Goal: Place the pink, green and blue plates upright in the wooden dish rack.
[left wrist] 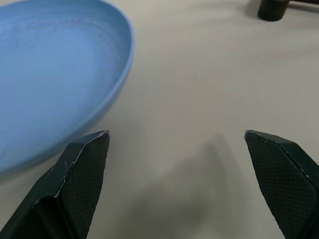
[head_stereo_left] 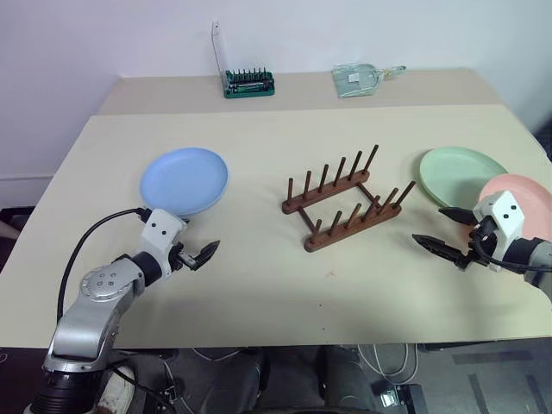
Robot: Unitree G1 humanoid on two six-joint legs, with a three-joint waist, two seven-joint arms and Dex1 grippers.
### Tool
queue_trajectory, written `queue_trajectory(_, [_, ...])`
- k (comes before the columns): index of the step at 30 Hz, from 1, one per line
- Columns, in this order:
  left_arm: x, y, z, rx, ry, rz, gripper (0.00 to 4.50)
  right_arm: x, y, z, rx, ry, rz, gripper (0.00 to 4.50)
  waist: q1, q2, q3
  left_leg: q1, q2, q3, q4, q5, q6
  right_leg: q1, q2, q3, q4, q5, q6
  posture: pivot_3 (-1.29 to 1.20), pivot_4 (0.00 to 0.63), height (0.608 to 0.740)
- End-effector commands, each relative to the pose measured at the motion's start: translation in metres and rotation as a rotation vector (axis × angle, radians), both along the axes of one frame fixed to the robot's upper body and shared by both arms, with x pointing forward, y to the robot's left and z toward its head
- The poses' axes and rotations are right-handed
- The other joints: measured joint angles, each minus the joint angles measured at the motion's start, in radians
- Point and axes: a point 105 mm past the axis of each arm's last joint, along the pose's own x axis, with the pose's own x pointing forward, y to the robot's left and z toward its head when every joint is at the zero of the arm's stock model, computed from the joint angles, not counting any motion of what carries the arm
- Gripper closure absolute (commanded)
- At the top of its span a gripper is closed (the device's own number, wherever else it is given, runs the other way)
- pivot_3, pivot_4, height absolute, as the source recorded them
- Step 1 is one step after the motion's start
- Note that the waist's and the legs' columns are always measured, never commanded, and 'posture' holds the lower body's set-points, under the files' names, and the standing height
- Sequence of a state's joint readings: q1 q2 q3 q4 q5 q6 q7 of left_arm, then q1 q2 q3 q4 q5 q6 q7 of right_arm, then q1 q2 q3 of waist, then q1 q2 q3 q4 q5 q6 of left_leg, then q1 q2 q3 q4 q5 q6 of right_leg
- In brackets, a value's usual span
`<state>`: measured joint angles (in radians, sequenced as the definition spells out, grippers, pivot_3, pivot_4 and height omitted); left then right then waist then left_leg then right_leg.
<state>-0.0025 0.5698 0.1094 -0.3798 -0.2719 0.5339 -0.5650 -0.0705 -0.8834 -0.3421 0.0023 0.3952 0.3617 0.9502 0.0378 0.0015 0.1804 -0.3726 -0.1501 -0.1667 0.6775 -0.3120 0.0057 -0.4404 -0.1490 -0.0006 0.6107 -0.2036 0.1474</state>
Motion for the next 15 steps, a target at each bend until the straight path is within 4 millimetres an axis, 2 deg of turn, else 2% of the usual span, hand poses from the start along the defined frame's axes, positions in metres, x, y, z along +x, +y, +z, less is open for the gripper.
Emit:
queue_trajectory(1, [-0.004, 0.005, 0.006, 0.012, -0.039, 0.013, 0.06, 0.002, 0.003, 0.01, -0.009, -0.033, 0.021, 0.03, 0.0, 0.0, 0.0, 0.0, 0.0, 0.0, 0.0, 0.0, 0.0, 0.0, 0.0, 0.0, 0.0, 0.0, 0.0, 0.0, 0.15, 0.74])
queue_trajectory(6, [-0.007, 0.005, 0.003, 0.004, -0.045, 0.022, 0.06, 0.003, 0.007, 0.009, -0.009, -0.029, 0.03, 0.03, 0.005, 0.0, 0.0, 0.0, 0.0, 0.0, 0.0, 0.0, 0.0, 0.0, 0.0, 0.0, 0.0, 0.0, 0.0, 0.0, 0.15, 0.74])
queue_trajectory(11, [-0.011, -0.007, 0.001, -0.012, -0.027, -0.04, 0.06, -0.001, 0.018, 0.007, -0.003, -0.018, 0.064, 0.03, 0.003, 0.0, 0.0, 0.0, 0.0, 0.0, 0.0, 0.0, 0.0, 0.0, 0.0, 0.0, 0.0, 0.0, 0.0, 0.0, 0.15, 0.74])
queue_trajectory(13, [-0.013, -0.014, -0.001, -0.016, -0.012, -0.079, 0.06, -0.005, 0.023, 0.003, -0.001, -0.009, 0.079, 0.03, 0.003, 0.0, 0.0, 0.0, 0.0, 0.0, 0.0, 0.0, 0.0, 0.0, 0.0, 0.0, 0.0, 0.0, 0.0, 0.0, 0.15, 0.74])
queue_trajectory(15, [-0.018, -0.037, -0.004, -0.037, 0.017, -0.191, 0.06, -0.011, 0.034, 0.0, 0.015, -0.004, 0.1, 0.03, 0.005, 0.0, 0.0, 0.0, 0.0, 0.0, 0.0, 0.0, 0.0, 0.0, 0.0, 0.0, 0.0, 0.0, 0.0, 0.0, 0.15, 0.74])
